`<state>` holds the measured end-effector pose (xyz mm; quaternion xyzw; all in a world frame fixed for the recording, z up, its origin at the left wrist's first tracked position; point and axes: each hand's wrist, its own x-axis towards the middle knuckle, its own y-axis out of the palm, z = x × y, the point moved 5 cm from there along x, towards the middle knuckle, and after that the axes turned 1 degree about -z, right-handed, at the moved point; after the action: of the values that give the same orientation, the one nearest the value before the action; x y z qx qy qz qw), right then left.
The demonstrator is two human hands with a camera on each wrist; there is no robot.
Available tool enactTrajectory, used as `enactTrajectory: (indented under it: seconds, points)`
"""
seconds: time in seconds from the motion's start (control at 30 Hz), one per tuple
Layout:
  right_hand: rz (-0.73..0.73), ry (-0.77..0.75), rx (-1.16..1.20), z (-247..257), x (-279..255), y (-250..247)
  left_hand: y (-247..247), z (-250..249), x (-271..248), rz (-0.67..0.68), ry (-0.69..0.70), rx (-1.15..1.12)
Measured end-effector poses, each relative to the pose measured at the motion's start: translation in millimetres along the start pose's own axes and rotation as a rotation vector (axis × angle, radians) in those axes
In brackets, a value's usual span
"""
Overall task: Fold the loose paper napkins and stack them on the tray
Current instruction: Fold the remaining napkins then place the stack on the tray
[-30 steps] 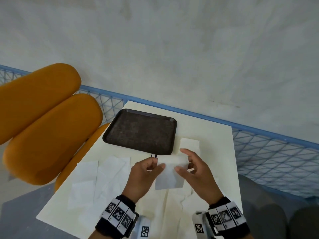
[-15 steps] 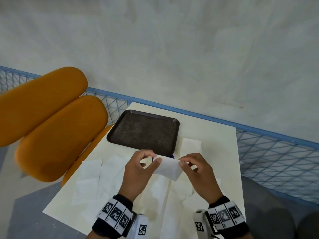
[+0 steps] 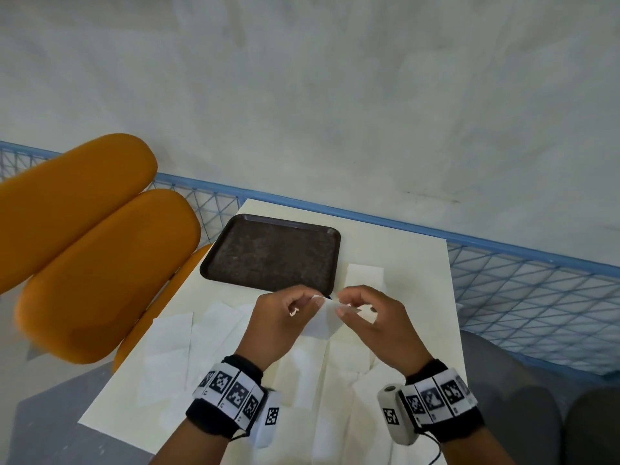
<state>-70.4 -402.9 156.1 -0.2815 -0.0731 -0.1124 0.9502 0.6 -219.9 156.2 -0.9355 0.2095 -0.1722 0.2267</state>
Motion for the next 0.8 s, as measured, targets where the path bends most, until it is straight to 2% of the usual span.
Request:
enactTrajectory:
  seconds: [0.13,0.3,0.43,0.57,0.67,0.8]
  points:
    - [0.031,-0.078,-0.1,13,11,8,3,-4,1,-0.003,0.084,0.005]
    - [0.134,-0.08,-0.154,15,19,7,-4,-9,-4,-0.036,0.097,0.031]
    - [0.132,-0.018,-0.095,2,16,-5,-18,-4,-3,-0.122,-0.044,-0.016]
    - [0.112,0.021,-0.043,-10,8,-8,-16,4,-6,-0.085,-0.122,-0.023]
    - [0.08,0.088,0.138,-19,2,0,-8,13,-8,-0.091,-0.2,-0.058]
    - [0.155,0.244,0.347,-35,-6,22,4,20,-14,-0.143,-0.378,-0.268]
